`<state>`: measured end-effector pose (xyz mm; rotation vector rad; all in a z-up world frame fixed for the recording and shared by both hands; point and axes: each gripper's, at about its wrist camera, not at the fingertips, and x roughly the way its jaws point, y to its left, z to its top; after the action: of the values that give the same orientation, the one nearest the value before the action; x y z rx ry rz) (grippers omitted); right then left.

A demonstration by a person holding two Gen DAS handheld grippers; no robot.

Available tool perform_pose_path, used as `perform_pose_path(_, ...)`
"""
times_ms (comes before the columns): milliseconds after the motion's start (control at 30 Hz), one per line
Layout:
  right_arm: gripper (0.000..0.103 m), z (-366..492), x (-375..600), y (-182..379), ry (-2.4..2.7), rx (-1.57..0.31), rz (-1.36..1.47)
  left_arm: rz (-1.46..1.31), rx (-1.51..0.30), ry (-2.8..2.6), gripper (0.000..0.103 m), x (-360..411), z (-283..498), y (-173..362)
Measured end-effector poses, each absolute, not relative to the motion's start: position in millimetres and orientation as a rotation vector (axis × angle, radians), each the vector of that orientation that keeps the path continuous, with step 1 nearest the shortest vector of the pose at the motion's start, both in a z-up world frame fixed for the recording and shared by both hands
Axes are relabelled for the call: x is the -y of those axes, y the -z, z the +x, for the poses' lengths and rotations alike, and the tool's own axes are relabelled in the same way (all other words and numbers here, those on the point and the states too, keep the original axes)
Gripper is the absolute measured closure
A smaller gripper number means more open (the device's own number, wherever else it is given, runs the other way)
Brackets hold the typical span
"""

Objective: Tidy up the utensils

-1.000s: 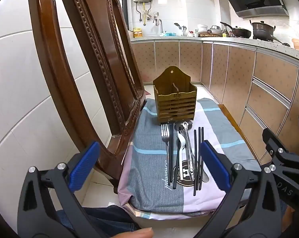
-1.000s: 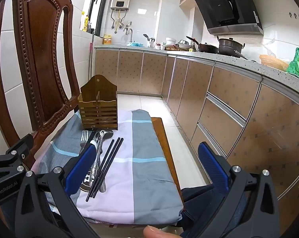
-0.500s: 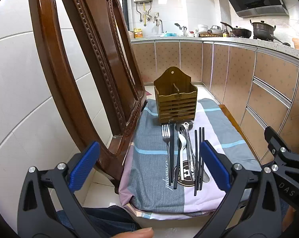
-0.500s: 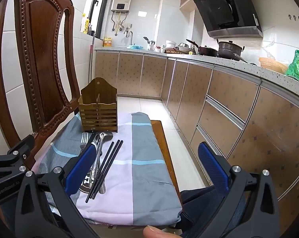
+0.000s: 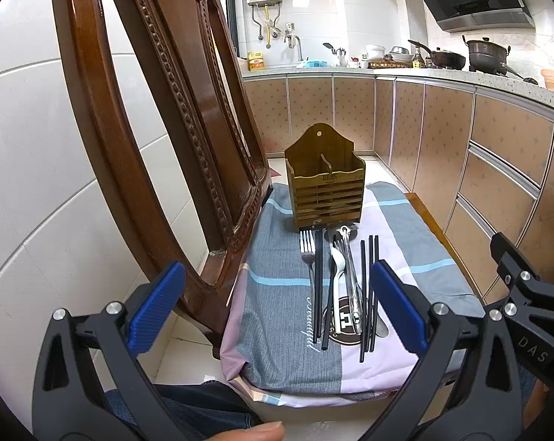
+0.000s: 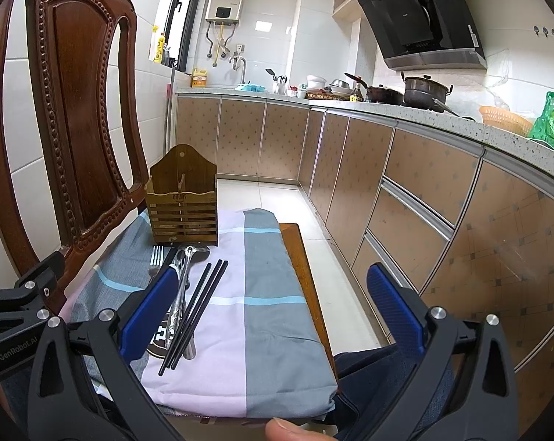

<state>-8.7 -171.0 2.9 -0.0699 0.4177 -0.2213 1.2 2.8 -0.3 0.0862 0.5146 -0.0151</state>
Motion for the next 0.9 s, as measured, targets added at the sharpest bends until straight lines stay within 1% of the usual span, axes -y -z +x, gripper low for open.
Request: perform_pose_path(900, 0.003, -7.6, 167.2, -4.0, 0.217, -0.404, -0.076, 0.089, -0.515, 0.013, 0.003, -2.3, 1.4, 0.9)
